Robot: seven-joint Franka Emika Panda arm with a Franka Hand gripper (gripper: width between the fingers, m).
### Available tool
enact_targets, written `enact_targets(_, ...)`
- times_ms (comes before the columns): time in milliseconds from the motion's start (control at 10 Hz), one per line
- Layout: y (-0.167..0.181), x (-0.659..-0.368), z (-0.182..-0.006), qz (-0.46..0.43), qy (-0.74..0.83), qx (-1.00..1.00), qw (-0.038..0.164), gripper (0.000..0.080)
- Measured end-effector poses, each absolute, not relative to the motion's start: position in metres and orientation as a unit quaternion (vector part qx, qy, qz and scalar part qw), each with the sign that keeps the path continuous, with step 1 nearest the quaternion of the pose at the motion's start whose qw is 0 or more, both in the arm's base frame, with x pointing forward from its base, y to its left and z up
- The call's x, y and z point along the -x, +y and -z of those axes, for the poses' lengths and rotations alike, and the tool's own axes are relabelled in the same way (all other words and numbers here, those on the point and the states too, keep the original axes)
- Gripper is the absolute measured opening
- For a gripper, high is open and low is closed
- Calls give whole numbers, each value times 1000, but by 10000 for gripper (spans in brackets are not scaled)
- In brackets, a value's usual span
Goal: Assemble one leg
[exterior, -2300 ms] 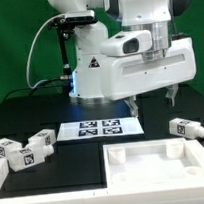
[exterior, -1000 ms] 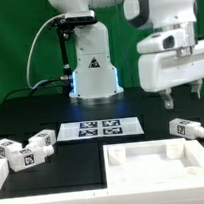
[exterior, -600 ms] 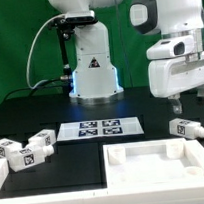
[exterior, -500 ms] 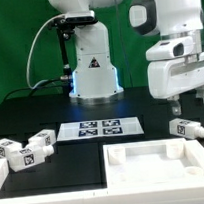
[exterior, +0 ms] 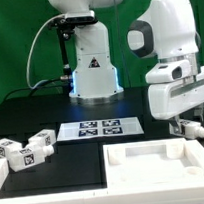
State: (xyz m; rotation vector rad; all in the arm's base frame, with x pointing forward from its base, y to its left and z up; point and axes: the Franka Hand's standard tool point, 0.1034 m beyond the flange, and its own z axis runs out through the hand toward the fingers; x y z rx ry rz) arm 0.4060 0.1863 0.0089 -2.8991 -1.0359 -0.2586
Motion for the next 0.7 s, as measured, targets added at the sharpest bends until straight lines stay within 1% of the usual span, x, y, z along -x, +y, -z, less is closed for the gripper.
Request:
enact_targets(100,186,-406,-9,84,-335,938,26,649)
enact_targets(300,186,-406,-9,83,-335,938,26,381)
enact_targets(400,186,-406,-9,83,-336,938,26,282)
enact_targets(500,183,-407,-10,82,-343,936,24,282)
enact_targets(700,154,-412,-34,60,-399,915,8,282)
